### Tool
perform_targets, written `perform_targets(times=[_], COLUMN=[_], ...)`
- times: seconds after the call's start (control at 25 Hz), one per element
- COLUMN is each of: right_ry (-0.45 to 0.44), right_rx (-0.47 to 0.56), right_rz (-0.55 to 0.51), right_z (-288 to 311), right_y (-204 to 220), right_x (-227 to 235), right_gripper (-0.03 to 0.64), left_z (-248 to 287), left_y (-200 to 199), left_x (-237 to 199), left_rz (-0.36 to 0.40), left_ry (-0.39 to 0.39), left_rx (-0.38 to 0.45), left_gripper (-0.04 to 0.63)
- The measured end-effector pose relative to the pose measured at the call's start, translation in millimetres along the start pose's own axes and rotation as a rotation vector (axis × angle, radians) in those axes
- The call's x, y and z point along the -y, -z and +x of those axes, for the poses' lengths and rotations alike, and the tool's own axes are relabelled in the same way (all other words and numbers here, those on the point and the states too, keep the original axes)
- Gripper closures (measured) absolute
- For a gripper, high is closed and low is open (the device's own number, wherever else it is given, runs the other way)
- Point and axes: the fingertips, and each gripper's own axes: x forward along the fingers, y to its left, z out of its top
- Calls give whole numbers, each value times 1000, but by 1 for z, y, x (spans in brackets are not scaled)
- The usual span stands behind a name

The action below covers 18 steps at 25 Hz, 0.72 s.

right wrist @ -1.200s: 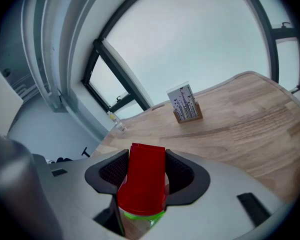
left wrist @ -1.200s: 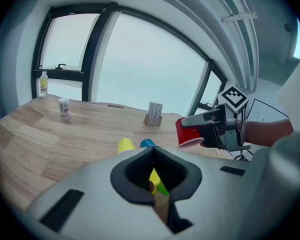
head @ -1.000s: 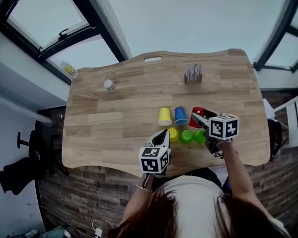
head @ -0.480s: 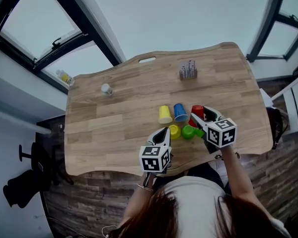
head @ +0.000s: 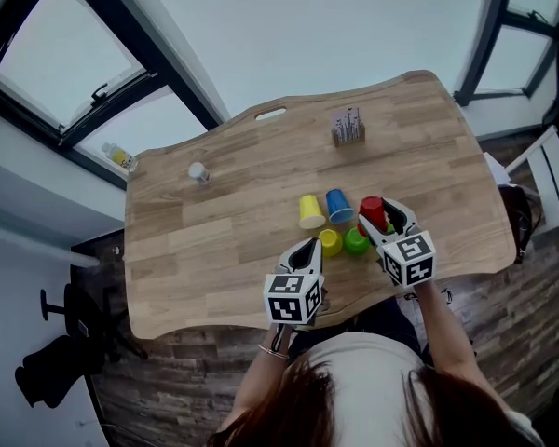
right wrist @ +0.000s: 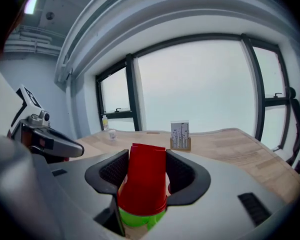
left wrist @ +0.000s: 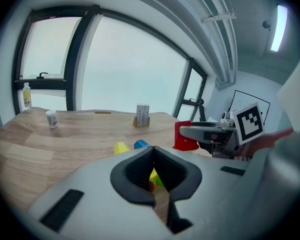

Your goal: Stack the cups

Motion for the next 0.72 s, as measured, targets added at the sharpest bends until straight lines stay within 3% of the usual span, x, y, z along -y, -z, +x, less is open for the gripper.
perform_targets(times=[0.72], right_ry=[108], right_rx=[88], right_rz=[-82], right_z=[-8], right_y=[27], right_x=[-3], right_gripper=[360], left_z=[-10], left_y=[15], left_x=[6], left_rz=[85], left_ry=[65], left_rx=[-25], left_gripper=[577])
